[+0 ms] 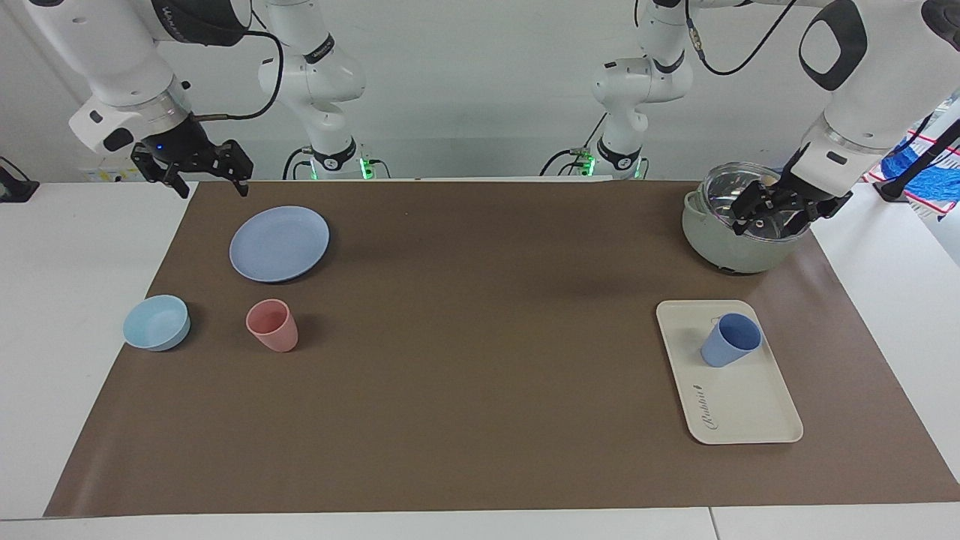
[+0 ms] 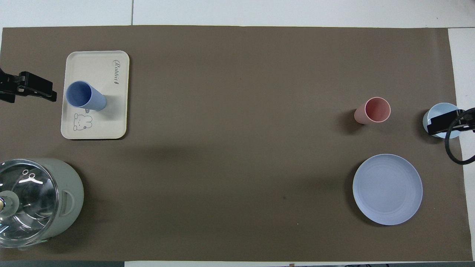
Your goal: Place cup on tray
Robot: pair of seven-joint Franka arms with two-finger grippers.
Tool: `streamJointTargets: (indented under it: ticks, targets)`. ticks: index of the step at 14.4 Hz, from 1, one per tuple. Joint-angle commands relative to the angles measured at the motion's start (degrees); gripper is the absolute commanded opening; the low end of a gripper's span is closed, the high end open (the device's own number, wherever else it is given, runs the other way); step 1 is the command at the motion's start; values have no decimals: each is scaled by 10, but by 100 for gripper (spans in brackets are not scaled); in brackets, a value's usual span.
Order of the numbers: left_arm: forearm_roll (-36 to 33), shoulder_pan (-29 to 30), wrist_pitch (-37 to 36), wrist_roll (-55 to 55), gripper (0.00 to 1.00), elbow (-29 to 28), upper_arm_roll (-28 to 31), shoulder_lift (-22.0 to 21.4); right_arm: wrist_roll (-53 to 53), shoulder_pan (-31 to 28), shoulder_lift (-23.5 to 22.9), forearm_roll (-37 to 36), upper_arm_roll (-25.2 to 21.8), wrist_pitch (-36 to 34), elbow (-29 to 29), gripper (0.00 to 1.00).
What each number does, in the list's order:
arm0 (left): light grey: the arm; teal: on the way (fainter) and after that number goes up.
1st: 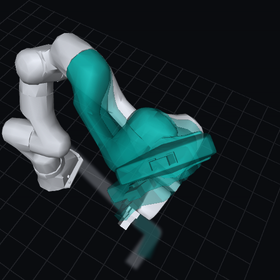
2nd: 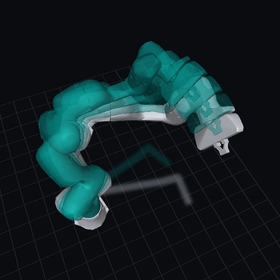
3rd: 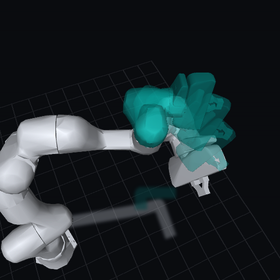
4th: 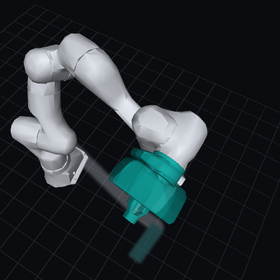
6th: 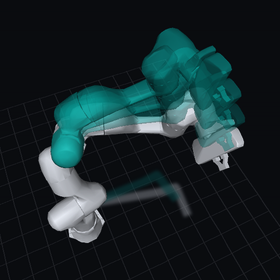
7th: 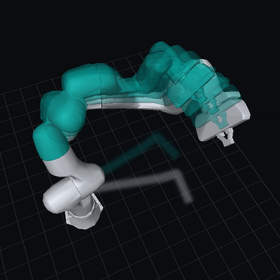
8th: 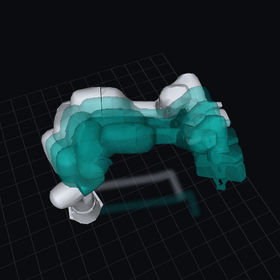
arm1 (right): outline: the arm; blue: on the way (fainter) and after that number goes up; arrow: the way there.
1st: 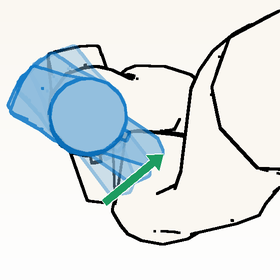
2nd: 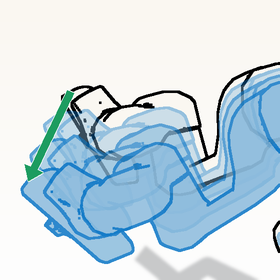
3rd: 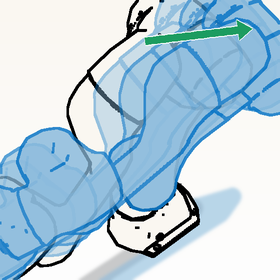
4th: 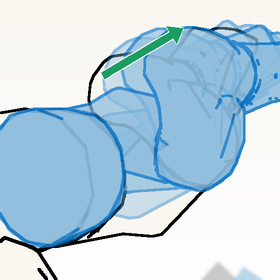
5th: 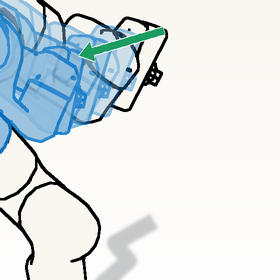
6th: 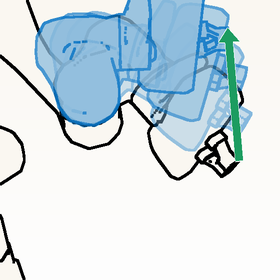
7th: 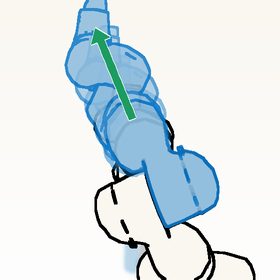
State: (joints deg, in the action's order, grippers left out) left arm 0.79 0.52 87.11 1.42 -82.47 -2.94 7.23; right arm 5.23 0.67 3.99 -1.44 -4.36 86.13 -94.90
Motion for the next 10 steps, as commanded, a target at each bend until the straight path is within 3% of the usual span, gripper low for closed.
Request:
streamJointTargets:
  ticks: [1, 5, 10]
  targets:
    - [5, 3, 19, 3, 100, -31, 2, -26, 12, 4, 3, -10, -6, 15, -14, 100]
    - [5, -3, 18, 5, 100, -31, 1, -26, 12, -3, -29, -10, 0, -2, 16, 100]
    - [5, -3, 10, 3, 100, -31, 2, -28, -1, -11, -27, -1, -6, -2, 19, 100]
